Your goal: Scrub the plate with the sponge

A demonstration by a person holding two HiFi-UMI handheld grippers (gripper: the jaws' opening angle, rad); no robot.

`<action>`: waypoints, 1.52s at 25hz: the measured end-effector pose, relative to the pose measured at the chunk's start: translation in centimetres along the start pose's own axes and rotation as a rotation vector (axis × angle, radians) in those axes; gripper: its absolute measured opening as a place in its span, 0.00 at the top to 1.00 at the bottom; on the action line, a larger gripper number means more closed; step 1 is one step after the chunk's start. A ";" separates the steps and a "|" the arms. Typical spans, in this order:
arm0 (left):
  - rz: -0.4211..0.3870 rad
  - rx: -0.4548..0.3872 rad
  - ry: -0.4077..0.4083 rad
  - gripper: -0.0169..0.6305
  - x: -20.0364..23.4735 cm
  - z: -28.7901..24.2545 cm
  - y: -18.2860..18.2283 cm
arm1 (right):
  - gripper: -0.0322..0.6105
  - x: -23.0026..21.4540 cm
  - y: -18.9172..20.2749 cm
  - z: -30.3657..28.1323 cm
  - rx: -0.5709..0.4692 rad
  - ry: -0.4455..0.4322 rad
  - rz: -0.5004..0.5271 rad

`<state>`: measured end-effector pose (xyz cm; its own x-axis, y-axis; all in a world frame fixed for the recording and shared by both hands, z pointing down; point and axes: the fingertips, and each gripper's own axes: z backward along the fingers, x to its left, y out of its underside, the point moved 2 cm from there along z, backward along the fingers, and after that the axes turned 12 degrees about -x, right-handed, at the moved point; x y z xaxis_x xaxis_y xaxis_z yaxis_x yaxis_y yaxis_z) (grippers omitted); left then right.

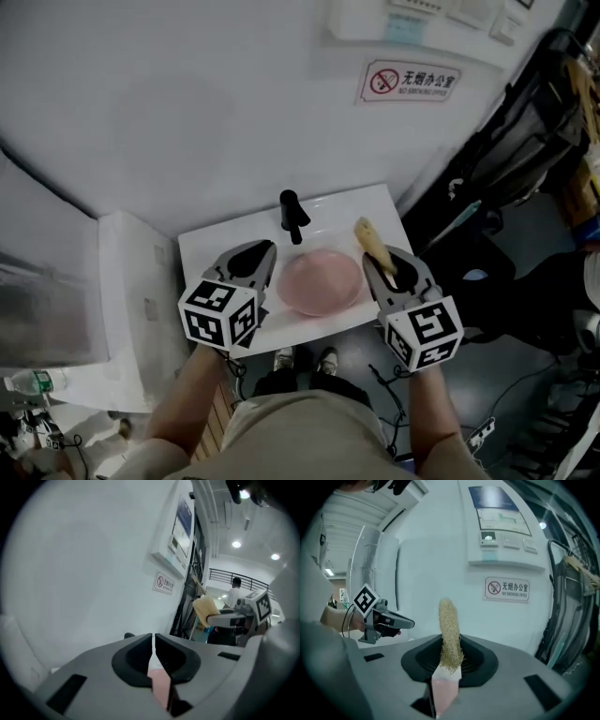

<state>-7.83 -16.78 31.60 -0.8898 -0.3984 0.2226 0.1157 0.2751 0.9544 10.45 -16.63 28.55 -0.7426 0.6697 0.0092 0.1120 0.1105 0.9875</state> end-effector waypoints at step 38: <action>-0.326 -0.297 0.055 0.96 -6.0 8.8 -9.5 | 0.82 7.3 -9.1 7.4 -0.251 0.015 0.047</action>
<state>-7.50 -9.33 19.45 -0.8768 -0.4709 -0.0968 -0.0382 -0.1324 0.9905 8.85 -7.30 18.47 -0.7504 0.6585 0.0565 -0.0192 -0.1073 0.9940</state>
